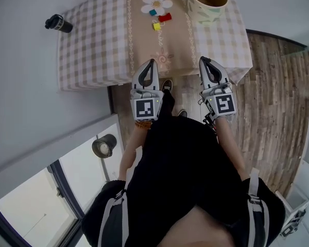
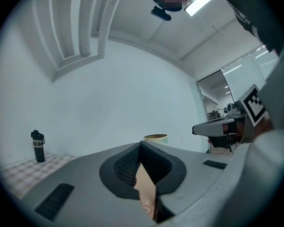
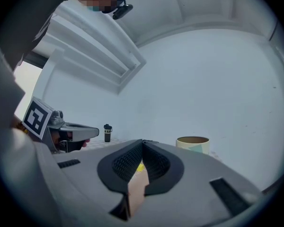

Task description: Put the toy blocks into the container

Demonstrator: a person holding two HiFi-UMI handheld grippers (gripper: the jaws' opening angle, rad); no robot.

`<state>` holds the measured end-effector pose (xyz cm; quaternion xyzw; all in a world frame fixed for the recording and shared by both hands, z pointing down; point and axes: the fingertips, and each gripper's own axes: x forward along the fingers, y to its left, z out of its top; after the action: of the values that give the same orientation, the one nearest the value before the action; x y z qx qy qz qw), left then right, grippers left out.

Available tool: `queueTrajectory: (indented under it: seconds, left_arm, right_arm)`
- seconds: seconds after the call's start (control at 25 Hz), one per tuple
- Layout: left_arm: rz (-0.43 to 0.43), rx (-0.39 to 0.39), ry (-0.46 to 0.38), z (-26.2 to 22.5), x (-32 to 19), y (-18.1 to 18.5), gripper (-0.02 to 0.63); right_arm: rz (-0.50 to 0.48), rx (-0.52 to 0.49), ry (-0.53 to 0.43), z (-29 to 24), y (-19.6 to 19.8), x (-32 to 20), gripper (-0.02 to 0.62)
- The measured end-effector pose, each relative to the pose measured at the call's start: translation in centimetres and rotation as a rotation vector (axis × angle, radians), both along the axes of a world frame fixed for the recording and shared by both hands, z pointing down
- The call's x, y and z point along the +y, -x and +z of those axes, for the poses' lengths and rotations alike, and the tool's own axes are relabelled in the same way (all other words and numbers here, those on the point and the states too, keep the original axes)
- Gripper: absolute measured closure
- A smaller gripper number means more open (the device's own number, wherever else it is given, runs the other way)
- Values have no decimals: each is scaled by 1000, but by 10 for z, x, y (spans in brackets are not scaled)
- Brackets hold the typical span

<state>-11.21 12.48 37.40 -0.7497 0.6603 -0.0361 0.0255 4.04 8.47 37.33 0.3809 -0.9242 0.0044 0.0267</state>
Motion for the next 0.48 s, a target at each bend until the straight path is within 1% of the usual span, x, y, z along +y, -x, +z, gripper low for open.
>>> queueTrajectory:
  seconds: [0.24,0.48]
  left_arm:
    - [-25,11,-6,-5,-21,17,606]
    - [-33,29,-12,2,-36,31,606]
  right_arm:
    - [-5,2,-5,3,10,-24,589]
    - [-25,32,11,8,28,-36,589]
